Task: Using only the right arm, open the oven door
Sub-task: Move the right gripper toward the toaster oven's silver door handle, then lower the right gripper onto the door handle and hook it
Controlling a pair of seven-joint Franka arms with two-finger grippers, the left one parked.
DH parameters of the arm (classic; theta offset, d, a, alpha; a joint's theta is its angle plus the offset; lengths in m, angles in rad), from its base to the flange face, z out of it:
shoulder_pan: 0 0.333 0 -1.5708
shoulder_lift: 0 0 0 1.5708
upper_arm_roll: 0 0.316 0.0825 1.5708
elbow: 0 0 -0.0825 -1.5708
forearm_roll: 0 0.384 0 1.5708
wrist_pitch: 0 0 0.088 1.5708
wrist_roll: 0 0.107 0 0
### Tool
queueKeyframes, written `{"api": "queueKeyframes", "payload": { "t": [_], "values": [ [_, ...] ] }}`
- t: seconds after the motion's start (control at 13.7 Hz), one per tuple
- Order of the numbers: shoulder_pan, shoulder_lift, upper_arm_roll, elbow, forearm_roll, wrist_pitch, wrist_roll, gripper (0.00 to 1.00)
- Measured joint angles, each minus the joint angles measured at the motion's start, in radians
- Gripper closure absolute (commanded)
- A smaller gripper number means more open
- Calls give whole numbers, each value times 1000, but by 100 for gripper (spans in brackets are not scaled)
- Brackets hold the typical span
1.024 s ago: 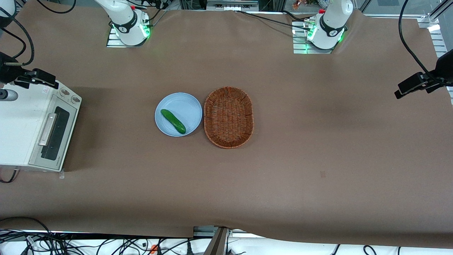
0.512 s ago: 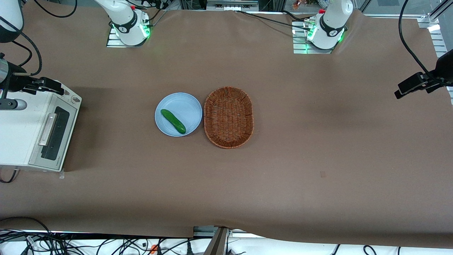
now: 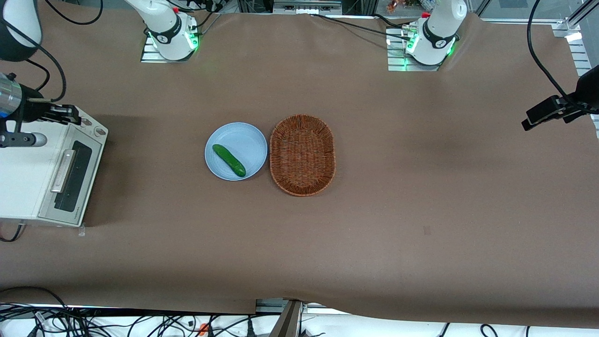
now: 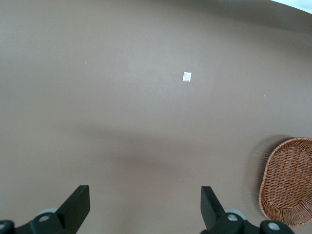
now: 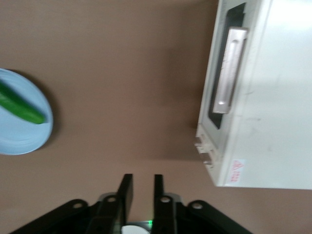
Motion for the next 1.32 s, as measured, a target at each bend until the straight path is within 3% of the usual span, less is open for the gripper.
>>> {"api": "queueKeyframes", "payload": {
  "t": [0.22,0.66,0.88,1.32],
  "values": [
    [30,91,1,-5,-182,85,15,100],
    [38,279,0,-5,-456,241,198,100],
    [34,309,-7,-5,-508,281,217,100],
    [21,337,-24,-4,-512,312,236,100]
  ]
}}
